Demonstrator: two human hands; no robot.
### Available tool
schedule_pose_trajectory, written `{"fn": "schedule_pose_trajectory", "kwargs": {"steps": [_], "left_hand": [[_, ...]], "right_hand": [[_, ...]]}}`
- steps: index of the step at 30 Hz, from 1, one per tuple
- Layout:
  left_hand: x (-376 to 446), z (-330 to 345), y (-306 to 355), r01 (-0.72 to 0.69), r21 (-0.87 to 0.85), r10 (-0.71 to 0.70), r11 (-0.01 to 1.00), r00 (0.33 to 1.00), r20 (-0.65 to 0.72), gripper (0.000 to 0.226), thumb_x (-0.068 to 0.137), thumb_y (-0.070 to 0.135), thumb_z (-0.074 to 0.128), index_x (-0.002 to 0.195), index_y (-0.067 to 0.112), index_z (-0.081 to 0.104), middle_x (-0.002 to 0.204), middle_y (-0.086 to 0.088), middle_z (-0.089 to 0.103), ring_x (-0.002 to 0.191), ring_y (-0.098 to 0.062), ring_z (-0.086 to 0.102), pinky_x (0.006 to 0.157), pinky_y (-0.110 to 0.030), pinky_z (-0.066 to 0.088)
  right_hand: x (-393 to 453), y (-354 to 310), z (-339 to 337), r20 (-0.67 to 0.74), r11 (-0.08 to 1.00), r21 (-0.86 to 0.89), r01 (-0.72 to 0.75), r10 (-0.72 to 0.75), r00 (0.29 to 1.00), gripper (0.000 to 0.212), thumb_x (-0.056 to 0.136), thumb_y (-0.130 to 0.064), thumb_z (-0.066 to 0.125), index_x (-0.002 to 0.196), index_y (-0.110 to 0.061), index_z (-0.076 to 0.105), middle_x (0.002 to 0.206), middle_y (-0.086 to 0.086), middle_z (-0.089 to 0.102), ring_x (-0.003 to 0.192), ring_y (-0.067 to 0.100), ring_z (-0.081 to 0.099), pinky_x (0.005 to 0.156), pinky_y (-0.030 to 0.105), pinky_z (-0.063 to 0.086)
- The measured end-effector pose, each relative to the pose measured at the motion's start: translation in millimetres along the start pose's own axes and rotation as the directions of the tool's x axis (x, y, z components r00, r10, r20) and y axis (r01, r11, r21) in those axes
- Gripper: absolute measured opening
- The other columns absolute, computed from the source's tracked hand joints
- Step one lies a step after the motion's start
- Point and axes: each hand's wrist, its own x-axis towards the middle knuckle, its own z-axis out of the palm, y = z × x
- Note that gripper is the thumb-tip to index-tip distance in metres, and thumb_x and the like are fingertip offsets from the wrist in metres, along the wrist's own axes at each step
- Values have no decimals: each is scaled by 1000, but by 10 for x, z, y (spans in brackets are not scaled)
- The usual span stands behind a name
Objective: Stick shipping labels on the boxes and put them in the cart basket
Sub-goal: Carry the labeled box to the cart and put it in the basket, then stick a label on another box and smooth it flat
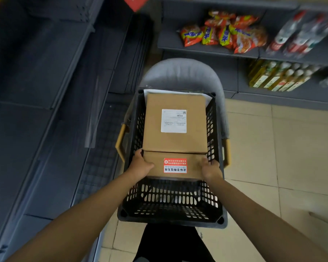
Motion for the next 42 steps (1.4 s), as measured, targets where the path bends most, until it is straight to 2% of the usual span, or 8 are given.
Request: {"fn": "schedule_pose_trajectory", "kwargs": {"steps": [4,10,16,18,21,27,34,42], "left_hand": [[-234,-183,311,-19,154,35,988,994,-103,69,82,17,67,140,10,31,136,-13,45,121,-28,48,99,-35,43],[-768,-701,1113,-146,483,268,863,943,-195,55,85,24,63,134,13,42,129,-10,53,114,-27,55,90,-37,50],[-1415,-1319,2030,-298,675,623,675,721,-304,46,86,29,60,128,13,48,126,-10,55,115,-30,53,92,-41,47],[-1613,-1468,2195,-307,739,712,600,625,-320,42,86,32,60,123,14,51,123,-10,56,114,-30,53,92,-39,44],[-1861,-1593,2255,-311,768,757,560,568,-322,40,85,34,59,120,15,52,118,-8,57,111,-28,53,89,-38,40],[-2246,-1733,1924,-196,797,742,571,538,-399,42,86,36,57,122,14,51,119,-7,58,110,-26,54,85,-36,39],[-2877,-1816,1070,13,634,535,773,523,-663,39,88,33,53,123,15,50,120,-9,56,108,-28,53,78,-34,36],[-4070,-1722,-404,281,345,241,896,346,-907,39,88,33,55,121,12,52,119,-13,60,109,-33,57,84,-36,46]], "right_hand": [[-282,-231,-189,-15,911,-343,227,-247,969,42,98,-31,42,132,-6,42,129,21,53,120,38,48,95,40,43],[-848,-1032,-749,-23,543,-708,453,-658,753,26,85,-17,49,108,-16,60,104,8,63,103,28,57,85,35,49],[-1673,-1936,-1303,-164,429,-670,606,-882,443,31,86,-19,60,116,-17,61,109,7,64,100,24,59,84,38,53],[-1919,-2112,-1413,-176,407,-610,680,-906,384,34,84,-21,63,118,-17,61,112,7,64,102,26,58,82,37,53],[-2171,-2215,-1449,-150,337,-616,712,-938,314,38,82,-24,65,120,-18,60,115,6,63,106,26,57,81,36,50],[-2411,-2175,-1279,-8,208,-595,777,-968,252,38,84,-31,66,119,-20,59,117,5,63,105,24,59,84,39,53],[-2775,-2021,-920,255,-30,-478,878,-961,106,35,84,-29,67,115,-15,62,116,7,64,108,25,59,89,39,50],[-4070,-1301,-21,586,-412,-207,888,-778,-224,31,89,-23,61,118,-15,60,116,6,63,107,25,59,88,38,51]]}}
